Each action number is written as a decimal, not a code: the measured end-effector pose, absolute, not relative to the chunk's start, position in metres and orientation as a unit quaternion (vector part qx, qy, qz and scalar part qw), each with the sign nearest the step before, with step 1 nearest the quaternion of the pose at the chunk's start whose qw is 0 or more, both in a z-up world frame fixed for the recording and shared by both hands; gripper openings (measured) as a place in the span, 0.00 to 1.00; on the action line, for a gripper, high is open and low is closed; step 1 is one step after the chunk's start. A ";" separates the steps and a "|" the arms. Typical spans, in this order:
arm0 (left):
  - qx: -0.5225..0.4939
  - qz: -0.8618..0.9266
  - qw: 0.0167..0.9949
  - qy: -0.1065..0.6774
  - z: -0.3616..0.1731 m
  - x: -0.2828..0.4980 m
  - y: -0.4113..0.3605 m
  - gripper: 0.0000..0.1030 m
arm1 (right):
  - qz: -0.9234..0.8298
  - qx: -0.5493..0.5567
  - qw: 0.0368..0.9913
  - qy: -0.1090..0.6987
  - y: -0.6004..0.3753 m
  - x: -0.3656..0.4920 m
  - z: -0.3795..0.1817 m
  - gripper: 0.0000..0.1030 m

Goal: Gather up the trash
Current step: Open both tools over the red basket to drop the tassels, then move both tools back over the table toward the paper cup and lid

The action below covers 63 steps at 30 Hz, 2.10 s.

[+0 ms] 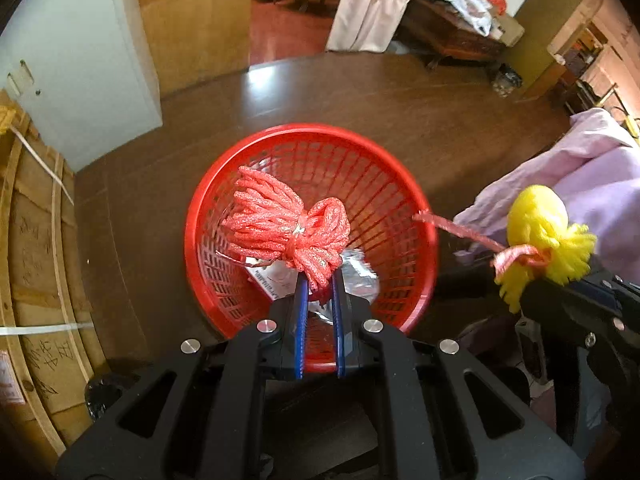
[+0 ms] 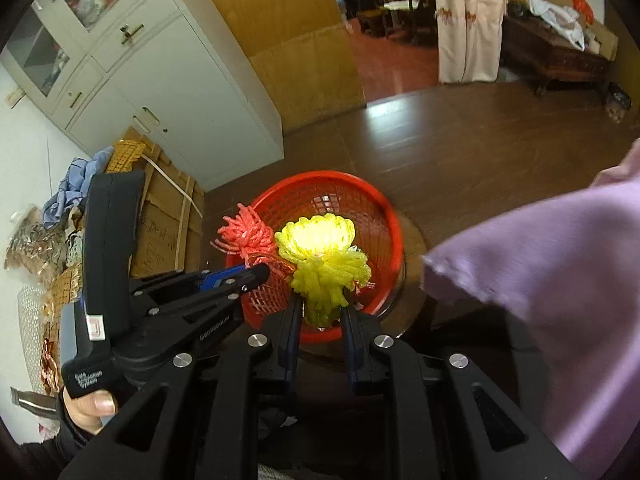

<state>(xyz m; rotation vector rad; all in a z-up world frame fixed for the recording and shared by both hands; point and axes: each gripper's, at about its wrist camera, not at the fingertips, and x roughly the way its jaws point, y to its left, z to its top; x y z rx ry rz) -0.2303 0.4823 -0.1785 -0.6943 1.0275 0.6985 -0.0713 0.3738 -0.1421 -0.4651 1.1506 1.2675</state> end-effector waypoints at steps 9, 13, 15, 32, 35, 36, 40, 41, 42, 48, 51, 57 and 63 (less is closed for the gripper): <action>-0.333 0.325 0.750 0.471 -0.183 -0.228 0.494 0.21 | 0.559 -0.183 0.607 0.534 0.422 -0.064 -0.174 0.36; -0.327 0.333 0.753 0.465 -0.177 -0.229 0.494 0.30 | 0.560 -0.185 0.609 0.530 0.420 -0.065 -0.172 0.37; -0.330 0.330 0.755 0.462 -0.175 -0.230 0.494 0.33 | 0.560 -0.183 0.611 0.528 0.419 -0.062 -0.170 0.37; -0.264 0.309 0.819 0.406 -0.083 -0.211 0.440 0.58 | 0.576 -0.128 0.677 0.440 0.310 -0.046 -0.054 0.43; -0.246 0.287 0.837 0.396 -0.062 -0.196 0.420 0.61 | 0.563 -0.115 0.698 0.428 0.273 -0.033 -0.030 0.43; -0.238 0.277 0.844 0.393 -0.053 -0.190 0.410 0.62 | 0.557 -0.111 0.706 0.424 0.260 -0.028 -0.023 0.43; -0.203 0.236 0.868 0.387 -0.028 -0.159 0.368 0.66 | 0.515 -0.092 0.755 0.397 0.190 -0.002 0.003 0.45; -0.196 0.228 0.871 0.388 -0.025 -0.152 0.361 0.66 | 0.505 -0.087 0.763 0.394 0.176 0.004 0.006 0.46; -0.182 0.212 0.877 0.389 -0.019 -0.140 0.345 0.67 | 0.492 -0.081 0.774 0.391 0.157 0.011 0.010 0.47; -0.116 0.139 0.900 0.397 0.006 -0.088 0.263 0.68 | 0.405 -0.026 0.832 0.378 0.042 0.052 0.024 0.53; -0.087 0.102 0.911 0.391 0.016 -0.062 0.221 0.73 | 0.367 -0.012 0.852 0.372 -0.012 0.067 0.025 0.58; -0.037 0.040 0.917 0.396 0.020 -0.005 0.145 0.74 | 0.273 0.024 0.888 0.370 -0.124 0.103 0.016 0.58; -0.006 -0.023 0.915 0.403 0.021 0.047 0.072 0.74 | 0.208 0.051 0.899 0.382 -0.197 0.122 0.000 0.59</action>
